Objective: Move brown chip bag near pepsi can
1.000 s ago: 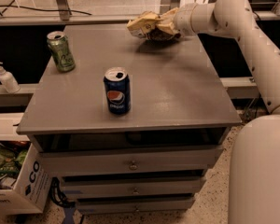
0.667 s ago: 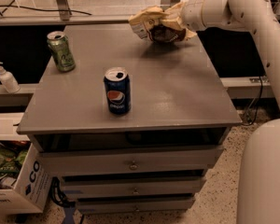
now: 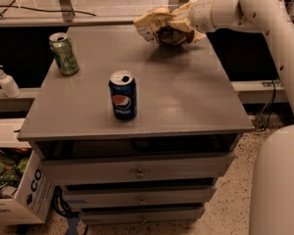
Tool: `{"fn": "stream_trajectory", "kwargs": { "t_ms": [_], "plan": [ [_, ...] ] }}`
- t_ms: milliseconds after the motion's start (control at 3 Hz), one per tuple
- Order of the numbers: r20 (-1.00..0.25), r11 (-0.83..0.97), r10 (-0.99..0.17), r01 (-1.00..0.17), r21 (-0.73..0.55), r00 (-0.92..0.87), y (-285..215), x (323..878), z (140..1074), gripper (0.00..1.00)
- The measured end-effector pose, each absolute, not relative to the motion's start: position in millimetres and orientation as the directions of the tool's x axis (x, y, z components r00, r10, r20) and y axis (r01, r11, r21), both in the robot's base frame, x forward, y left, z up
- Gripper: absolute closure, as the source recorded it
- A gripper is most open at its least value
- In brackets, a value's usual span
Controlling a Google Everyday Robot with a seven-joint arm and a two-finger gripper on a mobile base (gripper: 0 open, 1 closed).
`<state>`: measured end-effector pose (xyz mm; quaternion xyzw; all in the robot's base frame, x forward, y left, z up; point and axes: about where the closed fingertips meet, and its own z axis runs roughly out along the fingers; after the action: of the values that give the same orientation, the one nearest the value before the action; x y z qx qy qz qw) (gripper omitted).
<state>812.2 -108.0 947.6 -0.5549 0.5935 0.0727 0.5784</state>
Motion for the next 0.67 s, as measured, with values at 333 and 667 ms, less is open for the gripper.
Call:
{"fn": "stream_trajectory", "kwargs": {
  "t_ms": [333,667],
  "plan": [
    [-0.772,0.347,-0.553,-0.756,-0.555,0.313,-101.2,793.6,959.0,1.0],
    [-0.781,0.302,-0.523,-0.783,-0.543,0.34,-93.6,759.1,976.7,1.0]
  ]
}}
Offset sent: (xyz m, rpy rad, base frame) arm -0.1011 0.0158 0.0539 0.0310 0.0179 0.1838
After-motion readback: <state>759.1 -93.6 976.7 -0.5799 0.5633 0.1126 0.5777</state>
